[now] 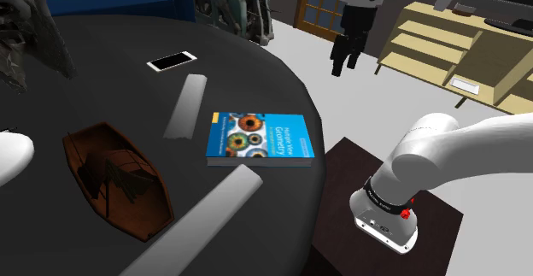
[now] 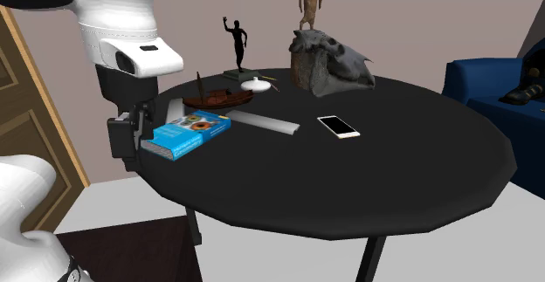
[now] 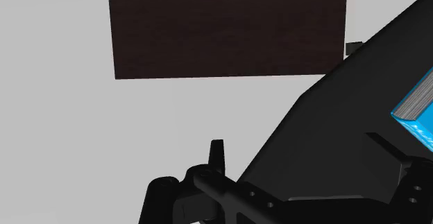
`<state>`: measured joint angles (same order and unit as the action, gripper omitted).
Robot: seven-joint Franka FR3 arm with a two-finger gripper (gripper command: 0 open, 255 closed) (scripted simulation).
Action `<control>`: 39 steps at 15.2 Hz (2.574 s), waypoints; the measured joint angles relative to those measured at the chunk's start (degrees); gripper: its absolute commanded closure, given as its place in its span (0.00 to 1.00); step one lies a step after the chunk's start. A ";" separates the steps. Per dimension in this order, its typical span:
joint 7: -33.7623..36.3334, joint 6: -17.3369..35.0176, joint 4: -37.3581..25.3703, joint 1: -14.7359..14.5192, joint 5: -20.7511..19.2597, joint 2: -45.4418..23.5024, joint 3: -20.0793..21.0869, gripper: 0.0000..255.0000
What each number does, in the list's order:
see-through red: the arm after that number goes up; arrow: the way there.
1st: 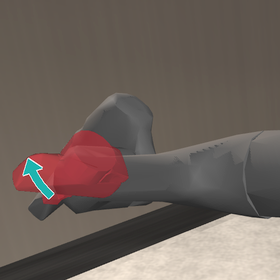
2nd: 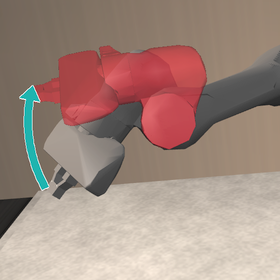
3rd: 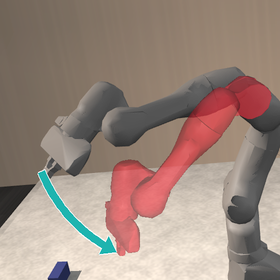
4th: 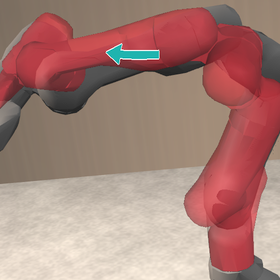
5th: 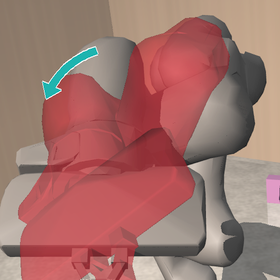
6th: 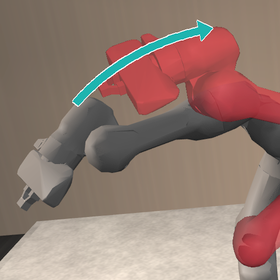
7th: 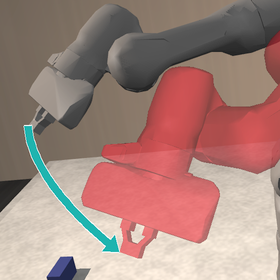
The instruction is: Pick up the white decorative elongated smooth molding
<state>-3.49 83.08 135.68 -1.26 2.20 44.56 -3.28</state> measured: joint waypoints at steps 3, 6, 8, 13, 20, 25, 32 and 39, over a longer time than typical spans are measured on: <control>2.73 1.13 0.20 -0.15 1.38 -0.51 1.78 0.00; 9.08 3.45 0.03 -0.43 4.40 -1.94 5.79 0.00; 13.66 5.93 -0.51 -0.62 6.40 -4.14 8.77 0.00; 24.89 11.20 -2.53 -0.69 10.06 -9.14 15.71 0.00; 40.42 17.68 -10.54 0.70 10.76 -20.60 24.50 0.00; 52.48 21.87 -18.54 2.02 7.36 -31.42 30.37 0.00; 70.78 22.93 -33.85 0.82 -2.70 -48.34 35.61 0.00; 80.91 23.02 -44.12 -3.03 -10.44 -60.18 35.48 0.00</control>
<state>77.42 106.10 91.56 -4.29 -8.24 -15.62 32.20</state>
